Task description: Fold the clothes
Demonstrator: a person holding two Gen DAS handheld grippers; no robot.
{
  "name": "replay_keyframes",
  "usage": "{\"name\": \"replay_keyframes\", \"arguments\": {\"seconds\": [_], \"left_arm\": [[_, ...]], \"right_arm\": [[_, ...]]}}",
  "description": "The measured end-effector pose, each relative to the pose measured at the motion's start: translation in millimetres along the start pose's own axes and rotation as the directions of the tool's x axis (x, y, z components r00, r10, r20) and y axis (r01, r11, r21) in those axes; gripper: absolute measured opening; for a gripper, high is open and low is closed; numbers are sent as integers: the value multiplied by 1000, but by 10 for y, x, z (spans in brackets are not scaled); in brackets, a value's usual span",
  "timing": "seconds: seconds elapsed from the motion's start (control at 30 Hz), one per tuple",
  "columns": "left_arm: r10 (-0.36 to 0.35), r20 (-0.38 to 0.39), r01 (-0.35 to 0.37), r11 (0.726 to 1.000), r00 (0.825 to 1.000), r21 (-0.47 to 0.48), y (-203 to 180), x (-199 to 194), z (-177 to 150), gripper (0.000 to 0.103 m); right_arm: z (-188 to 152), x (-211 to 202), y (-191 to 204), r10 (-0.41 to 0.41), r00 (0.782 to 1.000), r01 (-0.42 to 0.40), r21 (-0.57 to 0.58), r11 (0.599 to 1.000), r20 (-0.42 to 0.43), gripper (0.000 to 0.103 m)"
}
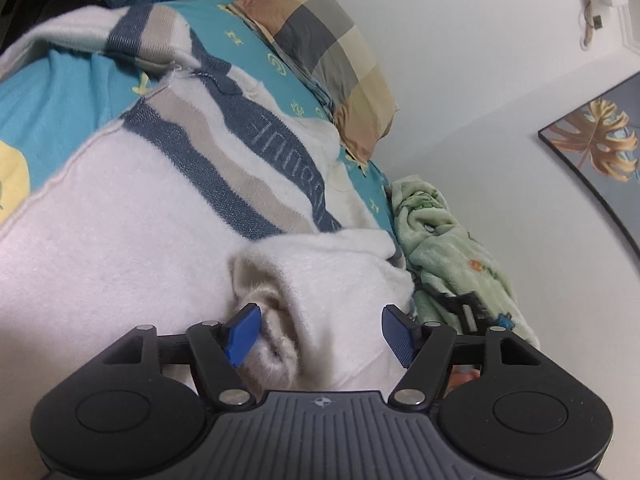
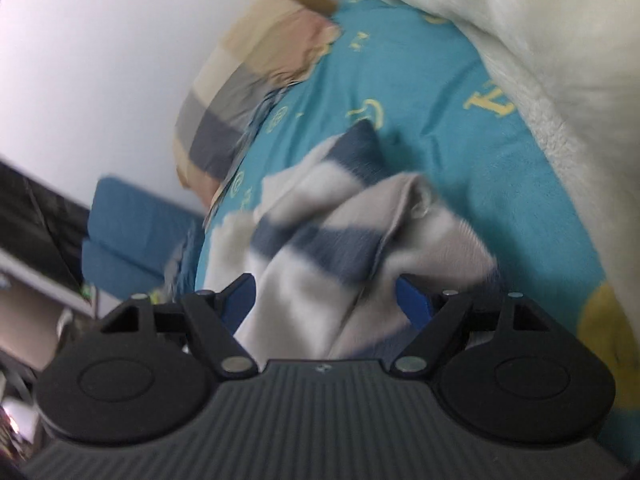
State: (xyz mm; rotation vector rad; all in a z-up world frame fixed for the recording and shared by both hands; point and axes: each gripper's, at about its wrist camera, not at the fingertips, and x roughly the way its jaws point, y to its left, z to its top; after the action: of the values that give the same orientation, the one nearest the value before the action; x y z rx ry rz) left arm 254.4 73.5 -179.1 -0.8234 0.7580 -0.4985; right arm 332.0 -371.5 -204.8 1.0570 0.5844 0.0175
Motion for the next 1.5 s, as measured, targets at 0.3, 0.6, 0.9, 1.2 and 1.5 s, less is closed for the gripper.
{"name": "replay_keyframes", "arguments": {"seconds": [0.3,0.6,0.9,1.2,1.5], "left_arm": [[34,-8,-34,999,999,30,-31,303,86,50],[41,-13,-40,998,999,52,-25,320,64,15],[-34,7,33,995,999,94,-259,75,98,9],[74,-117,-56,987,990,150,-170,274,-134,9],[89,-95,-70,980,992,186,-260,200,-112,17]], "right_arm": [[144,165,129,16,1000,-16,-24,1000,7,76],[166,92,200,64,994,-67,-31,997,-89,75],[315,-105,156,37,993,-30,-68,997,112,13],[322,-44,-18,-144,981,169,-206,964,133,13],[73,-354,199,-229,970,243,-212,947,85,26]]}}
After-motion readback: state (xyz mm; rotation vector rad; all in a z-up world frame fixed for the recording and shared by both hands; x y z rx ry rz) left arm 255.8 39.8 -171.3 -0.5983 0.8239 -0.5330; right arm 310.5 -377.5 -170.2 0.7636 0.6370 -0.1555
